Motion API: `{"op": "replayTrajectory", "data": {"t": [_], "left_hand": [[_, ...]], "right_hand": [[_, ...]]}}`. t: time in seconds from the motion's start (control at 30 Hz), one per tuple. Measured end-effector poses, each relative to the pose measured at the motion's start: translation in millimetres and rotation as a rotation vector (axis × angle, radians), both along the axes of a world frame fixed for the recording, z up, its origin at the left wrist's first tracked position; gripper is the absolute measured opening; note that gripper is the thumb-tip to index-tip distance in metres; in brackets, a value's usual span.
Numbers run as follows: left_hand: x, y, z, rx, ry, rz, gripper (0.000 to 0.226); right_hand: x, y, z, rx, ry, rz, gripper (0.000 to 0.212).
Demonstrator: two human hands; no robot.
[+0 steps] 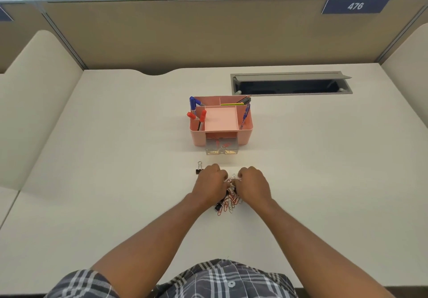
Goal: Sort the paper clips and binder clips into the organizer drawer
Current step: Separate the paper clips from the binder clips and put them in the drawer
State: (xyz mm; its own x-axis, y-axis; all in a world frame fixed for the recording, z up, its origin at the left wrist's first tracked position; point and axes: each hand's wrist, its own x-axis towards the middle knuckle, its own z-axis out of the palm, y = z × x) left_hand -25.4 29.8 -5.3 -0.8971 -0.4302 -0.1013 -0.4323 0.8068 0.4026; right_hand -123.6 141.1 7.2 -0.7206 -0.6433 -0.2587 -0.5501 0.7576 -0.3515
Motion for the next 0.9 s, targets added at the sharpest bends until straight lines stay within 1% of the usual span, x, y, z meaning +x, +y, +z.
{"op": "replayTrajectory", "data": {"t": [0.17,0.3,0.4,0.47,0.53,0.6,0.67,0.77,0.9], "left_hand": [[-1,0,0,-0.045,-0.035,-0.001,0.017],[1,-1,0,-0.075,-0.056,0.009,0.021],[1,-3,2,-0.087,-0.066,0.037,0.019],[2,-7,2,-0.096,-0.077,0.065,0.016],[3,-11,1,-0.099,-0.083,0.093,0.015],[3,-14,0,-0.085,-0.062,0.122,0.016],[3,-15,-2,-0.061,-0.035,0.135,0.017],[1,-12,-4,-0.047,-0.062,0.122,0.02],[-2,-10,-2,-0.028,-0.075,0.109,0.014]], "right_hand": [[3,-10,-3,0.002,0.01,0.054,0.021],[0,-16,-2,-0.005,-0.042,0.07,0.018],[-4,-16,-1,-0.018,-0.09,0.071,0.018],[-7,-15,0,-0.063,-0.146,0.034,0.019],[-12,-12,2,-0.126,-0.219,-0.052,0.019],[-17,-8,2,-0.152,-0.238,-0.124,0.019],[-18,-4,2,-0.096,-0.184,-0.131,0.017],[-7,-5,0,0.009,-0.092,-0.061,0.029],[10,-15,-5,0.011,-0.015,0.017,0.027]]}}
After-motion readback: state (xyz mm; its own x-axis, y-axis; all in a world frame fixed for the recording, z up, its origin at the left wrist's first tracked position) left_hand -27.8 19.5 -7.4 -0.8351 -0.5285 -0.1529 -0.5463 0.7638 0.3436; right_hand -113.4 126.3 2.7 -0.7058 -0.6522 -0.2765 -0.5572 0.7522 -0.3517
